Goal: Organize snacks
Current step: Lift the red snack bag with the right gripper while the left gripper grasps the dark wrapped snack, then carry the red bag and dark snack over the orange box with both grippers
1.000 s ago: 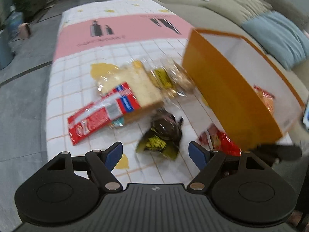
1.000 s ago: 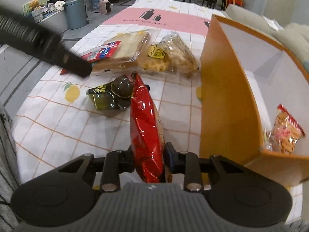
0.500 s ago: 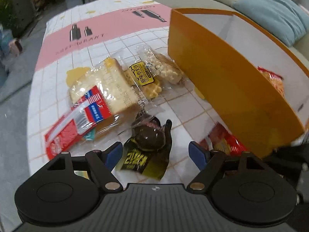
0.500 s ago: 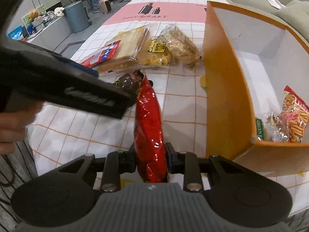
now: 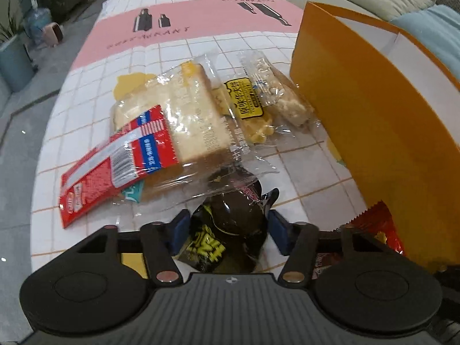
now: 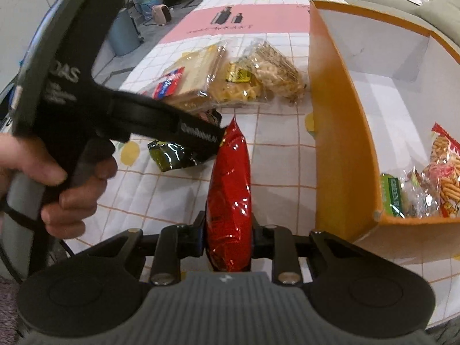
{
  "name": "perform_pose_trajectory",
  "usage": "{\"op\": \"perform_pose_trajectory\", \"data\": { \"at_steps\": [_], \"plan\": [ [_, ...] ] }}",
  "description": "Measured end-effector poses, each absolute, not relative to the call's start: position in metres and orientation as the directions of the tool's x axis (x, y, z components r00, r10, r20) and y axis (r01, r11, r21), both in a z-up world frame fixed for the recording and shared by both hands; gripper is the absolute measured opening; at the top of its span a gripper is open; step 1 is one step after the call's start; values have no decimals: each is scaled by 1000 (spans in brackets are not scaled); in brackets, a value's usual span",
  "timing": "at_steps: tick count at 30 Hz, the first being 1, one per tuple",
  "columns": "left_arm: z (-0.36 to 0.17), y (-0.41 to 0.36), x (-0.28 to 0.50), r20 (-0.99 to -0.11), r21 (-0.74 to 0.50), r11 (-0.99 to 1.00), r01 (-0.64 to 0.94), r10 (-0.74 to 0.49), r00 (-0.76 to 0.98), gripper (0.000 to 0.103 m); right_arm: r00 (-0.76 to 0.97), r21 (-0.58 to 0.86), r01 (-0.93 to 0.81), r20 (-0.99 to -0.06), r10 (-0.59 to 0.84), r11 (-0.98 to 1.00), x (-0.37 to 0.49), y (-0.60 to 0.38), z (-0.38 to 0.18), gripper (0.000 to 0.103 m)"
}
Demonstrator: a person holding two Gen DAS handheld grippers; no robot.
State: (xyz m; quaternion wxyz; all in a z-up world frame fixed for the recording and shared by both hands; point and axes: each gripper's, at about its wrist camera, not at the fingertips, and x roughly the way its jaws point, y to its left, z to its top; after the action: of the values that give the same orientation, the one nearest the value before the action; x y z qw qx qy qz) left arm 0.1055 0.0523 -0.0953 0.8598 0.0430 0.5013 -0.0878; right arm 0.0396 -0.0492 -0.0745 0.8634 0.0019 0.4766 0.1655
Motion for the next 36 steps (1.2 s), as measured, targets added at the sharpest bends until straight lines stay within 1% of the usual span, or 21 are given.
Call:
{"op": "perform_pose_trajectory", "data": {
  "at_steps": [1, 2, 3, 6, 8, 10, 13, 17, 20, 22, 25, 27, 32, 36],
  "plan": [
    [-94, 52, 105, -872, -4, 981, 196, -99, 479, 57, 494, 162, -289, -819, 292, 944, 39, -49, -72, 25],
    [-92, 52, 104, -877, -3, 980, 199, -98, 471, 52, 499, 163, -293, -815, 296, 942, 39, -50, -70, 25],
    [-90, 54, 100, -881, -13, 979, 202, -107, 461, 49, 503, 165, -296, -810, 300, 941, 37, -50, -67, 24],
    [-83, 60, 90, -884, -42, 975, 217, -137, 447, 49, 516, 169, -310, -796, 315, 936, 35, -53, -60, 23],
    [-78, 63, 82, -881, -34, 977, 211, -129, 455, 49, 522, 181, -311, -788, 327, 933, 35, -56, -56, 23],
    [-74, 66, 77, -876, -30, 982, 184, -115, 469, 49, 523, 205, -310, -778, 347, 928, 34, -59, -51, 23],
    [-67, 70, 70, -865, -73, 984, 161, -142, 481, 48, 526, 257, -329, -749, 403, 909, 32, -64, -39, 23],
    [-51, 72, 62, -825, -146, 975, 170, -215, 523, 47, 561, 331, -328, -685, 464, 885, 29, -82, -18, 23],
    [-40, 71, 60, -783, -223, 955, 197, -296, 547, 47, 588, 385, -309, -642, 493, 870, 30, -101, -5, 23],
    [-35, 70, 59, -745, -290, 933, 212, -359, 562, 47, 612, 415, -283, -616, 496, 865, 32, -116, 1, 23],
    [-26, 64, 57, -672, -376, 882, 283, -470, 572, 47, 650, 454, -227, -588, 481, 862, 35, -143, 6, 23],
    [-23, 60, 57, -638, -426, 854, 299, -518, 570, 47, 671, 489, -186, -570, 474, 852, 40, -164, 6, 23],
    [-24, 51, 57, -612, -485, 820, 304, -566, 552, 47, 677, 729, -73, -465, 570, 681, 54, -224, -11, 24],
    [-24, 51, 55, -603, -506, 804, 311, -588, 539, 47, 722, 803, -41, -388, 573, 595, 51, -246, -16, 24]
  ]
}}
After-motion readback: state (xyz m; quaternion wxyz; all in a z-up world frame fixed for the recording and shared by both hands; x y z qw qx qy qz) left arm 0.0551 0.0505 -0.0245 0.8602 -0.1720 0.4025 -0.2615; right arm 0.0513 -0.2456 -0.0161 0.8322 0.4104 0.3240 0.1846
